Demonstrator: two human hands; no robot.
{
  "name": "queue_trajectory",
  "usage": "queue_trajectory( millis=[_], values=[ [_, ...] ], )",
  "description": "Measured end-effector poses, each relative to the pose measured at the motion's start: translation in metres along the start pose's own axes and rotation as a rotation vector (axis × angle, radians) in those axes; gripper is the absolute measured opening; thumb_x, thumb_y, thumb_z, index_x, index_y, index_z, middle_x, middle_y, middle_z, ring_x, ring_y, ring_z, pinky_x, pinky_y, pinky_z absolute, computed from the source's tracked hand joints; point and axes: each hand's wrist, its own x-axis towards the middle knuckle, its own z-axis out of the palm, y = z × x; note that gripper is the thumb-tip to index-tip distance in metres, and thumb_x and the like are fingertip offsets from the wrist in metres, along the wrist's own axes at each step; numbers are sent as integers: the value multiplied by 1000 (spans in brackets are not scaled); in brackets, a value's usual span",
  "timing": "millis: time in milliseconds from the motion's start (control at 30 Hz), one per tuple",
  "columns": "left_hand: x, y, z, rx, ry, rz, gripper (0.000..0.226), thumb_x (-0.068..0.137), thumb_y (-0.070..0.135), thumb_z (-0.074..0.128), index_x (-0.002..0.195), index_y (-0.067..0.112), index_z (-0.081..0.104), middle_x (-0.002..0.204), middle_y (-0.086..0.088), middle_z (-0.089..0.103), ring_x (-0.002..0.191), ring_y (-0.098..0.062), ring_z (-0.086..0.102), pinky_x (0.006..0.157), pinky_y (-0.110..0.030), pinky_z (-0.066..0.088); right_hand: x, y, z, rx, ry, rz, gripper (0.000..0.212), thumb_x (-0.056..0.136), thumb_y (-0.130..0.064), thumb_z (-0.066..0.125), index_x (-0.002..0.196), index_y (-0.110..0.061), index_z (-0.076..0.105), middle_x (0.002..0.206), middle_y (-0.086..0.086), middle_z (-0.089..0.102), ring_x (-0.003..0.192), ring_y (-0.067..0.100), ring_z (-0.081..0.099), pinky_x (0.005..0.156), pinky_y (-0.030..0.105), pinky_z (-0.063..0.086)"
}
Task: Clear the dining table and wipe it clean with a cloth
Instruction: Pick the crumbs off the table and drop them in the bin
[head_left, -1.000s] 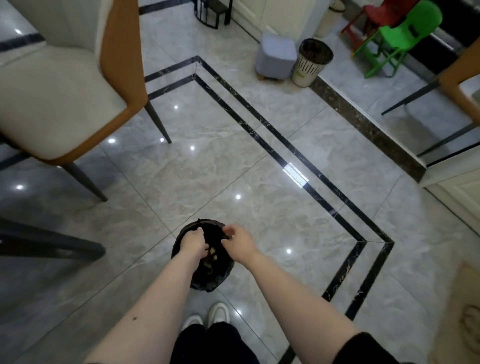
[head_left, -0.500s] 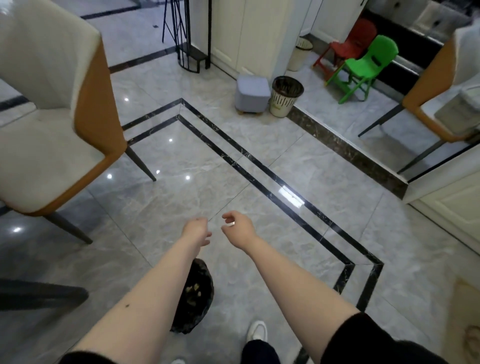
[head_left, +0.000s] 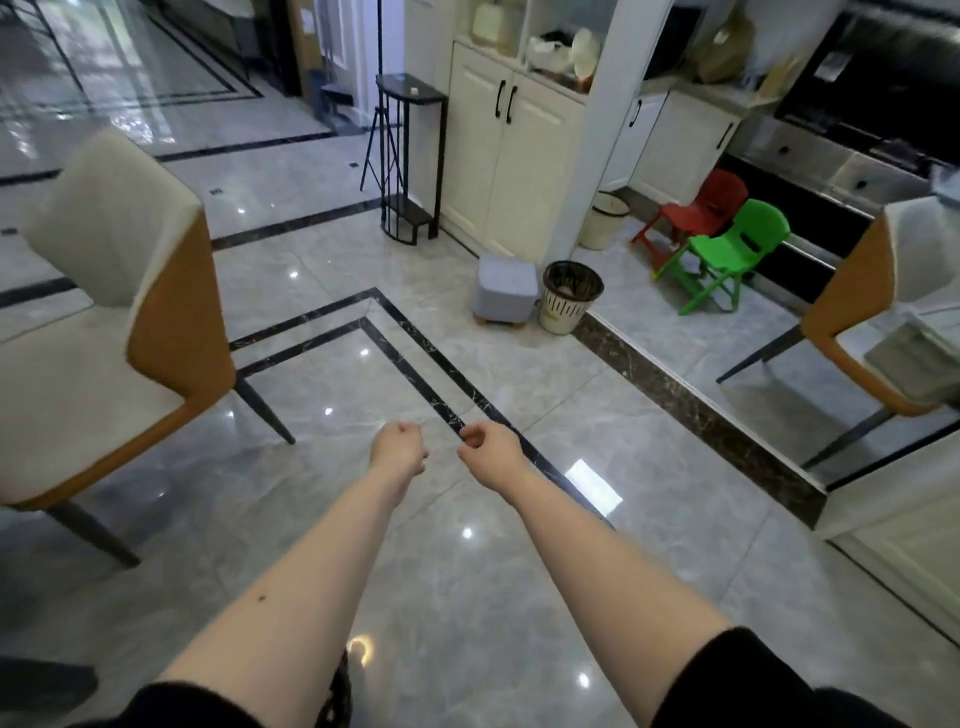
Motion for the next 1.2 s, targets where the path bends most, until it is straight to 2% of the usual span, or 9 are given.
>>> queue_trajectory(
  millis=[100, 200, 300, 400, 533, 767, 933, 1100, 1200],
  values=[
    [19, 30, -5, -21, 38, 15, 22, 97, 15, 36, 110, 5, 50, 87, -9, 51, 80, -24, 56, 62, -30, 47, 29, -30, -10, -24, -34, -64, 29, 89, -10, 57, 117, -6, 59, 114, 11, 62, 103, 22, 59, 77, 21, 41],
    [45, 57, -11, -33, 93, 18, 26, 97, 14, 35, 115, 3, 50, 102, -12, 51, 87, -25, 58, 74, -37, 52, 61, -57, -11, -32, -65, -116, 28, 89, -11, 57, 117, -7, 59, 114, 12, 61, 95, 18, 56, 76, 21, 41],
    [76, 86, -15, -37, 141, 31, 28, 97, 12, 35, 118, 1, 50, 110, -14, 52, 88, -25, 58, 81, -38, 52, 97, -87, -10, -67, -87, -159, 28, 89, -13, 57, 117, -7, 58, 114, 11, 61, 102, 21, 58, 78, 20, 40],
    [110, 115, -19, -71, 166, 37, 21, 97, 11, 36, 108, 5, 52, 102, -13, 53, 83, -23, 57, 83, -39, 52, 136, -118, -10, -62, -110, -182, 27, 89, -13, 57, 116, -8, 58, 114, 11, 61, 100, 22, 58, 79, 25, 45],
    [151, 151, -26, -101, 175, 31, 25, 96, 11, 37, 115, 4, 51, 99, -11, 52, 88, -25, 57, 84, -39, 51, 182, -155, -13, -73, -132, -198, 29, 89, -13, 55, 118, -9, 57, 109, 7, 61, 101, 21, 58, 84, 26, 46],
    [222, 212, -39, -108, 267, 29, 19, 96, 12, 38, 82, 8, 50, 78, -8, 49, 79, -25, 53, 80, -38, 51, 268, -214, -9, -85, -182, -264, 28, 88, -12, 55, 116, -8, 58, 111, 9, 63, 102, 22, 59, 80, 23, 44],
    [283, 251, -49, -119, 349, 6, 24, 97, 14, 38, 109, 1, 54, 77, -7, 52, 86, -26, 58, 81, -38, 52, 339, -260, 1, -133, -272, -353, 29, 89, -13, 55, 118, -8, 59, 114, 10, 63, 104, 23, 59, 81, 24, 45],
    [336, 298, -66, -150, 464, -17, 29, 96, 16, 39, 114, -2, 54, 80, -10, 56, 88, -30, 59, 85, -43, 53, 411, -315, 0, -127, -390, -408, 31, 91, -8, 52, 121, -6, 56, 116, 12, 60, 108, 25, 57, 84, 25, 45],
    [358, 324, -85, -93, 549, 15, 30, 98, 22, 39, 118, 6, 54, 107, -13, 59, 103, -30, 58, 95, -44, 49, 448, -348, 7, -166, -453, -459, 30, 92, -10, 52, 122, -7, 55, 117, 12, 59, 109, 25, 56, 92, 28, 46]
  ],
)
